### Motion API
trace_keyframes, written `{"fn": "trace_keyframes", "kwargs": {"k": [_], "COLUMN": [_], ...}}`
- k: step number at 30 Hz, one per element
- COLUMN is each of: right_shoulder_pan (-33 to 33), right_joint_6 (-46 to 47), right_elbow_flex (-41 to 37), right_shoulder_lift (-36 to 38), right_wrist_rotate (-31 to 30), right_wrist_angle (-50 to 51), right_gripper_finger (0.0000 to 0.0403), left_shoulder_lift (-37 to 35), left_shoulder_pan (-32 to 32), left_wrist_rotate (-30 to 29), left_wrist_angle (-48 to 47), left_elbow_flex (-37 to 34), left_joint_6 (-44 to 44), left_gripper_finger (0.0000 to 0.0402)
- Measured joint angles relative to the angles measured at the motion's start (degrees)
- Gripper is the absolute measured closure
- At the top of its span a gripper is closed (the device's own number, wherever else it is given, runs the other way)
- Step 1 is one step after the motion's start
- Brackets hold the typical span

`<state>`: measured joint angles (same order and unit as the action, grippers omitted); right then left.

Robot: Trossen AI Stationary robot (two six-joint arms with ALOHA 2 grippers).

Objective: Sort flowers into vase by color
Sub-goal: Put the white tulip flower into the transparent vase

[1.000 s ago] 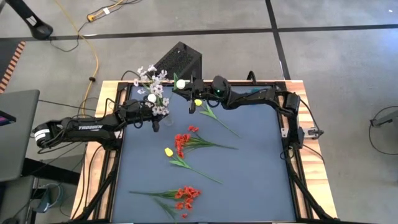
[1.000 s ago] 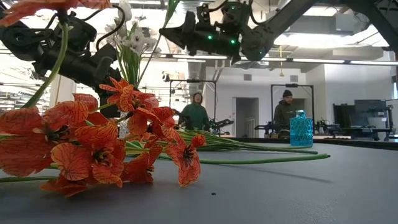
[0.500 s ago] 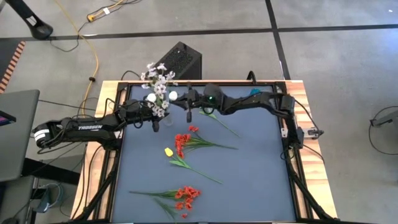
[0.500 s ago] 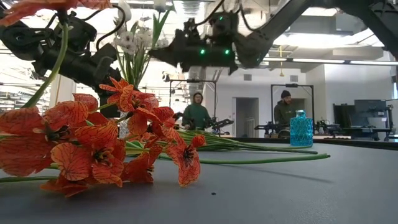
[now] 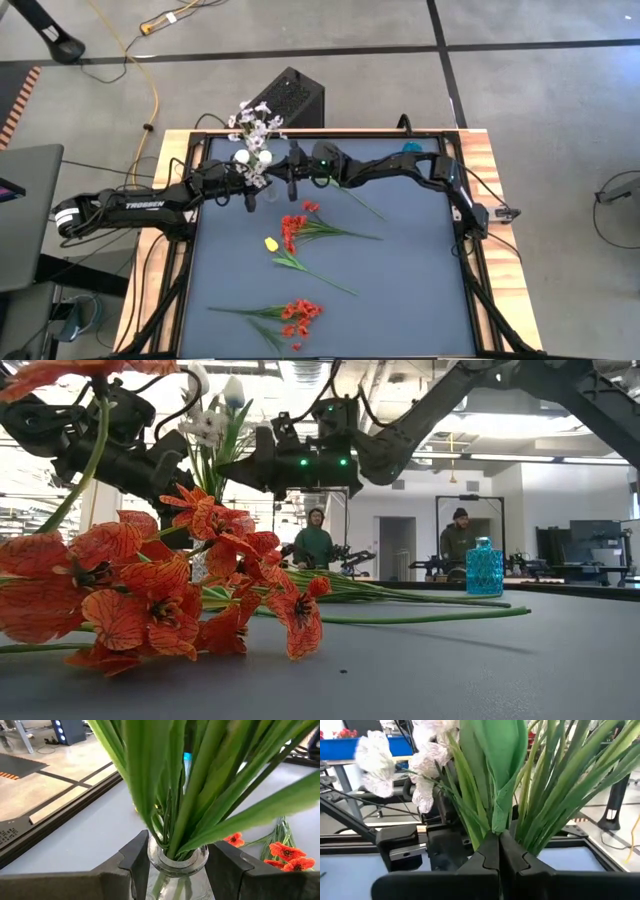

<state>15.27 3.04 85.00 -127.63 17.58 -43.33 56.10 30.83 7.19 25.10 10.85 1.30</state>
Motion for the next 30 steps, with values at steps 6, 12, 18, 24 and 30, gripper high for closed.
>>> {"fn": "trace_keyframes", "kwargs": {"k": [6,12,18,24,30], "right_shoulder_pan": [-0.1,1.1,2.7,3.7,4.9], "right_joint_6": [2.8,9.9,8.4,1.4,-3.3], "right_elbow_flex": [0.3,0.0,0.2,0.2,0.1], "right_shoulder_lift": [0.3,1.7,7.9,16.9,22.7], "right_wrist_rotate": [0.1,1.7,9.0,14.2,11.5], "right_wrist_angle": [1.3,6.1,20.7,44.5,61.3], "right_gripper_finger": [0.0351,0.0270,0.0161,0.0093,0.0079], "left_shoulder_lift": [0.0,0.0,0.0,-0.3,-3.0], "left_shoulder_pan": [0.0,0.0,0.0,-0.1,0.0], "left_wrist_rotate": [0.0,-0.4,-0.5,-1.9,-6.3], "left_wrist_angle": [0.0,0.0,0.0,0.1,-0.8], "left_elbow_flex": [0.0,0.0,0.0,0.0,-0.2], "left_joint_6": [-0.1,-0.7,-1.4,-4.5,-8.9], "left_gripper_finger": [0.0260,0.0260,0.0261,0.0261,0.0261]}}
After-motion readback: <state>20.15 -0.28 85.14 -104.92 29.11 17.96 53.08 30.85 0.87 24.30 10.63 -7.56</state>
